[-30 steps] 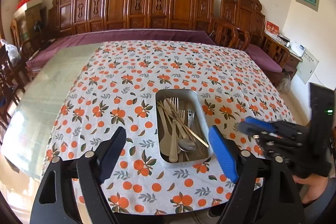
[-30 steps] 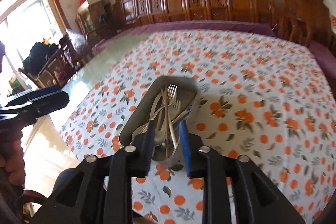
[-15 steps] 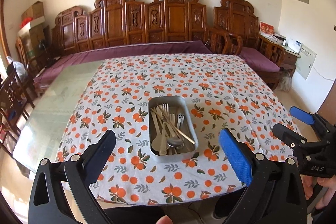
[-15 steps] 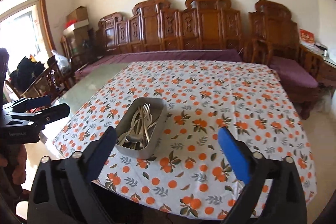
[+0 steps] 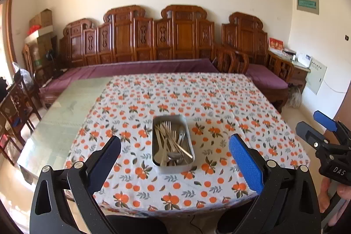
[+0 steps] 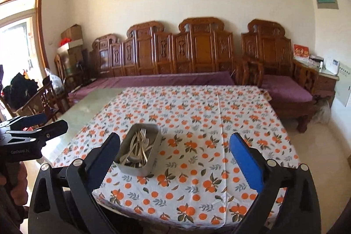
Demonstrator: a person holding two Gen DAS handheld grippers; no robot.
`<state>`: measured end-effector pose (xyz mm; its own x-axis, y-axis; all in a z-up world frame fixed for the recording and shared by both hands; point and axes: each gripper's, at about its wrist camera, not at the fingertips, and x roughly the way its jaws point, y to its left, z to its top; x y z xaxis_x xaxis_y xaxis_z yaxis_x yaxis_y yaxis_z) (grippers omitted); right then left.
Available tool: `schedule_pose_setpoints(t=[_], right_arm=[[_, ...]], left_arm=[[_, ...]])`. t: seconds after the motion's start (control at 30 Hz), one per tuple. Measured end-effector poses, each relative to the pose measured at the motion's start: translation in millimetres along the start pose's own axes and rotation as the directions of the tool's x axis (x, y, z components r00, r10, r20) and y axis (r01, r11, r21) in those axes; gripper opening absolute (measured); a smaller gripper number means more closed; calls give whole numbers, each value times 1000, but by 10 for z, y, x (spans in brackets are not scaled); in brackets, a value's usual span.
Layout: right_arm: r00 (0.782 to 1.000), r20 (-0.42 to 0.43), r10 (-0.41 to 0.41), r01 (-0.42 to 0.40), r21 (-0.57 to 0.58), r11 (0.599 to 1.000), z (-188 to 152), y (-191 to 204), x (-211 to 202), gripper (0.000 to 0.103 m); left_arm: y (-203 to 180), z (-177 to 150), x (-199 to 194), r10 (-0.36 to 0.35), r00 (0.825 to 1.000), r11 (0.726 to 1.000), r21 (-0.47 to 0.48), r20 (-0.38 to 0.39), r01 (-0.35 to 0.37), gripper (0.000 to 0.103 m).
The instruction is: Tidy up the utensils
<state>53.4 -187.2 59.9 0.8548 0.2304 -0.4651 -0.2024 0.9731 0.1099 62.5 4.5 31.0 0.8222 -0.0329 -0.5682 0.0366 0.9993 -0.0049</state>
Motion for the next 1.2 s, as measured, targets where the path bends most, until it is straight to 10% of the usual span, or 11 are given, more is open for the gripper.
schedule_pose_setpoints(t=[1.2], right_arm=[[993,118,-23,26,-28,999,210,99,-502,100]], left_arm=[[-113,72,-434,28,995,999,13,97,-30,95]])
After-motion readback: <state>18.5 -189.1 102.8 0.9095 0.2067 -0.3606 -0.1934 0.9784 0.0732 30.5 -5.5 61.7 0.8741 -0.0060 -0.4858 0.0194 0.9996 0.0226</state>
